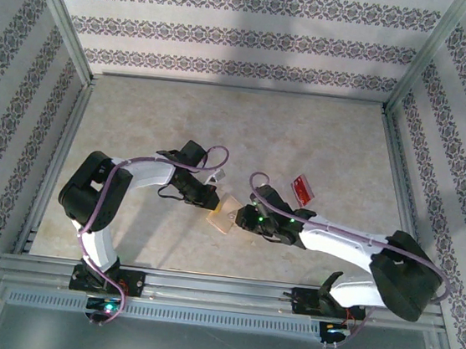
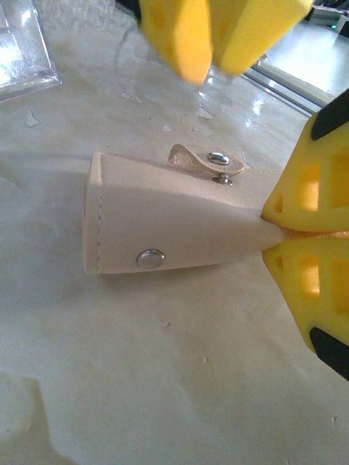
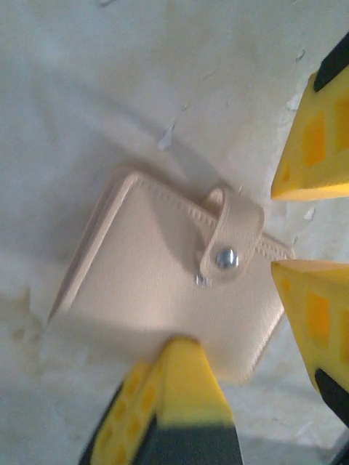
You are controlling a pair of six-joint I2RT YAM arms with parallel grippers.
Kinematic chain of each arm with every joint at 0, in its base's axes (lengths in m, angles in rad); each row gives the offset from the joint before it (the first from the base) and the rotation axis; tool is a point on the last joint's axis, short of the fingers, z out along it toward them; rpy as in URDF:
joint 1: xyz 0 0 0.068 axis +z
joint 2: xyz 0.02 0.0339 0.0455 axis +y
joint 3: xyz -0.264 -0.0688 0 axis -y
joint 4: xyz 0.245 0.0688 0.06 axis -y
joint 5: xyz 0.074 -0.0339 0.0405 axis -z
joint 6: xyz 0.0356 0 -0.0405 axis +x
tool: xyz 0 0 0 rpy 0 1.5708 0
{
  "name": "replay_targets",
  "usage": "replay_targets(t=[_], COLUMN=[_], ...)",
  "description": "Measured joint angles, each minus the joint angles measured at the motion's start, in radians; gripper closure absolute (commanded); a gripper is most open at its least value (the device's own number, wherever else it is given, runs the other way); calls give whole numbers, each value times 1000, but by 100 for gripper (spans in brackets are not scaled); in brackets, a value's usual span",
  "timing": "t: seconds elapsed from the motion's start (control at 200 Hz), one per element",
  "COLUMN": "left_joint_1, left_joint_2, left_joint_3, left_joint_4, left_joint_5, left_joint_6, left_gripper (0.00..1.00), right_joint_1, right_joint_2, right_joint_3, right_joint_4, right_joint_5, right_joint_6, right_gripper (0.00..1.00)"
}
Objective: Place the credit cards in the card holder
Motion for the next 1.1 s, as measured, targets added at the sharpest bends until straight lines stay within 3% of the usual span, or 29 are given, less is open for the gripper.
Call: replay_targets(t=[0.245, 0.51, 0.735, 1.099], left_joint_1=[0, 0, 0, 0], left_joint_2=[0, 5, 7, 8], left_joint_3=[0, 0, 2, 3], left_joint_4=[0, 0, -1, -3], left_joint_5=[0, 0, 0, 0], left_joint_6=[3, 4, 4, 5], left_gripper=[93, 93, 94, 94], right_joint_1=[33, 50, 50, 49], right_joint_2=[-9, 133, 188, 275], right_joint_3=[89, 191, 259, 282], right_joint_4=[-101, -240, -297, -316], right_joint_5=[58, 75, 78, 66], right_joint_6=[-341, -595, -673, -691], right_gripper=[60, 62, 67, 59])
